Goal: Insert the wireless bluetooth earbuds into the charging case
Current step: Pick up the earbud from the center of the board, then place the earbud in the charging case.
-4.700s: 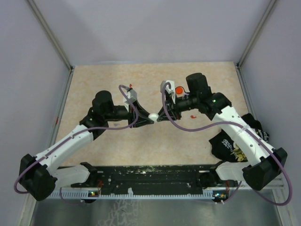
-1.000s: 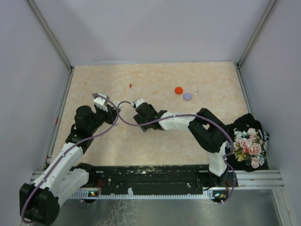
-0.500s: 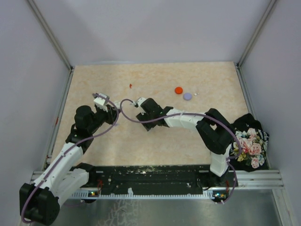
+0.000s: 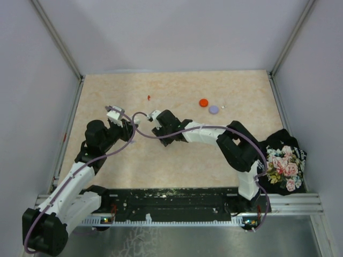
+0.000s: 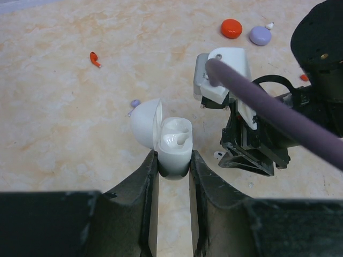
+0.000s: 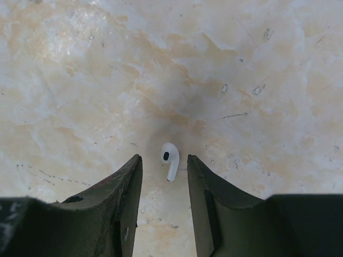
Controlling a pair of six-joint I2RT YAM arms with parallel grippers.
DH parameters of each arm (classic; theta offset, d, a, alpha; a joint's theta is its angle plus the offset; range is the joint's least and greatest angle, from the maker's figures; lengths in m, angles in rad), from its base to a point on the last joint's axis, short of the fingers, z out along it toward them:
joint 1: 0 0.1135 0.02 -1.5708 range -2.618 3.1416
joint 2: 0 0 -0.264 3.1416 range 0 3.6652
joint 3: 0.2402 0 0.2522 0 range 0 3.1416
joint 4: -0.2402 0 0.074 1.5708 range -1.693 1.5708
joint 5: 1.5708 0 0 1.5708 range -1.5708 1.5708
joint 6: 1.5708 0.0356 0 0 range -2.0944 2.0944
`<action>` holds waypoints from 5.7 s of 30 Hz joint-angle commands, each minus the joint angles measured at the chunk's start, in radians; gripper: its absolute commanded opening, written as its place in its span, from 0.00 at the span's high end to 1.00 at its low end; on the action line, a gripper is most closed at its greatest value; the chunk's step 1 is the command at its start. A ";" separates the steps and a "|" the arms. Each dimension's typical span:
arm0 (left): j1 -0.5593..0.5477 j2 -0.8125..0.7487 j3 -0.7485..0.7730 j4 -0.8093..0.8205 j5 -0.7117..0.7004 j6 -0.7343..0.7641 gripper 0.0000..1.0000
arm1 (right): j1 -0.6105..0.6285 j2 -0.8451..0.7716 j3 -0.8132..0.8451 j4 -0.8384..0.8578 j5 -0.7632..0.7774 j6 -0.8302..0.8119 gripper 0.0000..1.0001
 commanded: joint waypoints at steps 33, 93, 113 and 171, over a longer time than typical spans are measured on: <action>0.008 -0.044 -0.056 0.263 0.292 0.026 0.99 | -0.011 -0.340 -0.070 0.131 0.026 0.021 0.99; -0.048 0.126 0.060 0.914 0.500 -0.247 0.99 | 0.129 -0.636 -0.304 0.940 -0.149 -0.052 1.00; -0.049 0.087 0.080 0.800 0.382 -0.352 0.99 | 0.130 -0.651 -0.361 0.970 -0.171 -0.089 1.00; -0.204 0.068 -0.080 0.787 -0.003 -0.035 0.99 | 0.115 -0.669 -0.152 0.460 0.047 0.141 0.49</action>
